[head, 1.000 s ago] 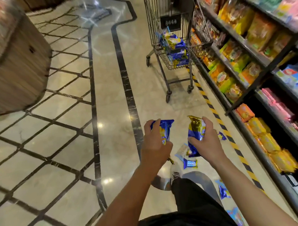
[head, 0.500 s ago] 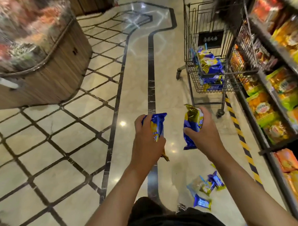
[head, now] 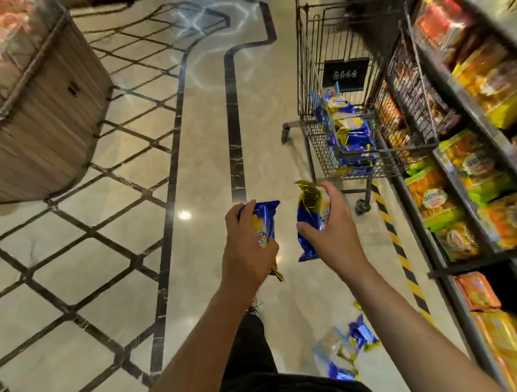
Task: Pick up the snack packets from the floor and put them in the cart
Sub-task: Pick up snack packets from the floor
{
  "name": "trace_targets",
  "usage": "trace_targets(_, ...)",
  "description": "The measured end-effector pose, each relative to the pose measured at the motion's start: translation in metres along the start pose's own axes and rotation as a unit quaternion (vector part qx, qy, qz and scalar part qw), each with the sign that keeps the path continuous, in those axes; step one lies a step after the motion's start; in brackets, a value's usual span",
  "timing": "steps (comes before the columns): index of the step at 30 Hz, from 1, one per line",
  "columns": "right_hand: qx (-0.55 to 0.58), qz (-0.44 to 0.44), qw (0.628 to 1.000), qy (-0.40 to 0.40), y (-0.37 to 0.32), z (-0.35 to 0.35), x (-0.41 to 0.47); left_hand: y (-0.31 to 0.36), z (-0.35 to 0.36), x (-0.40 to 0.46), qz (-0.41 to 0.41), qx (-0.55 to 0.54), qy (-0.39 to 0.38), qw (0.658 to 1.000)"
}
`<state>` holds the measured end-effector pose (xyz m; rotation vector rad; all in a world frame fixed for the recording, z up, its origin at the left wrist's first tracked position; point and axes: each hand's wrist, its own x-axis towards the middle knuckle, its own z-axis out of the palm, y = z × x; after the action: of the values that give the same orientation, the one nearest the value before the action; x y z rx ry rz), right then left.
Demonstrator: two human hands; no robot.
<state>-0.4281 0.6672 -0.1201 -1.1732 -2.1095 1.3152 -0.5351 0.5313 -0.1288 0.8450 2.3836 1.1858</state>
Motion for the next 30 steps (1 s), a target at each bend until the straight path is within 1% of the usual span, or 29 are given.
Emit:
trace_targets(3, -0.021, 0.003, 0.999, 0.035, -0.016, 0.020, 0.037, -0.011, -0.010, 0.049, 0.023, -0.016, -0.023, 0.999)
trace_targets(8, -0.034, 0.031, 0.997, 0.064, -0.042, 0.044, 0.090, -0.025, -0.042, 0.133, 0.032, -0.023, -0.045, 0.998)
trace_targets(14, -0.032, 0.060, 0.995, 0.073, -0.061, 0.067, 0.143, -0.023, -0.066, 0.218, 0.031, -0.021, -0.059, 0.998)
trace_targets(18, -0.017, 0.070, 0.994, 0.078, -0.062, 0.070, 0.185, -0.018, -0.065, 0.268, 0.035, -0.017, -0.075, 0.996)
trace_targets(22, -0.026, 0.079, 0.993, 0.085, -0.061, 0.067, 0.231, -0.011, -0.054, 0.314, 0.046, -0.019, -0.084, 0.995)
trace_targets(30, -0.016, 0.081, 0.994, 0.073, -0.049, 0.062, 0.346, 0.012, -0.020, 0.406, 0.051, 0.013, -0.086, 0.995)
